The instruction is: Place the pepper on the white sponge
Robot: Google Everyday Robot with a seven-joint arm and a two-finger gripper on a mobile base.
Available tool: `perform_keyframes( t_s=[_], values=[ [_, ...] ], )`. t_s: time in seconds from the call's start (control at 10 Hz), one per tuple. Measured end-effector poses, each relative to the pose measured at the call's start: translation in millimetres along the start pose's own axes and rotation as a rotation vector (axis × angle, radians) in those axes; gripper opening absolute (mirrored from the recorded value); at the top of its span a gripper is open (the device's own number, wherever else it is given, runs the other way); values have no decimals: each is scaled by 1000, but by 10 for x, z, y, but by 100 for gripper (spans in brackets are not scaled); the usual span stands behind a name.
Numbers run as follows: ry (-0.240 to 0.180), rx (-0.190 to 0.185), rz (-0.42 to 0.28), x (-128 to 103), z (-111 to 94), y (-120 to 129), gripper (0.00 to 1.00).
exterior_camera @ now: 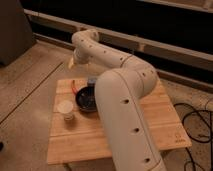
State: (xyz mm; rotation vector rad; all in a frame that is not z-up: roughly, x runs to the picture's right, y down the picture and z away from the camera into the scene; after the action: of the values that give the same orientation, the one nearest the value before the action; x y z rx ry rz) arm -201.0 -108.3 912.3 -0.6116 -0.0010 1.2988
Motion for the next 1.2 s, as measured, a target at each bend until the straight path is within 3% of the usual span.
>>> perform_keyframes(
  t_s=[0.2, 0.5, 0.7, 1.0, 1.2],
  values=[
    [7, -22, -22, 4, 137, 85, 65],
    [7, -20, -20, 9, 133, 59, 65],
    [43, -10, -61, 104, 271, 166, 65],
    [138, 45, -183, 298, 638, 483, 65],
    [156, 93, -180, 259, 729, 462, 65]
  ],
)
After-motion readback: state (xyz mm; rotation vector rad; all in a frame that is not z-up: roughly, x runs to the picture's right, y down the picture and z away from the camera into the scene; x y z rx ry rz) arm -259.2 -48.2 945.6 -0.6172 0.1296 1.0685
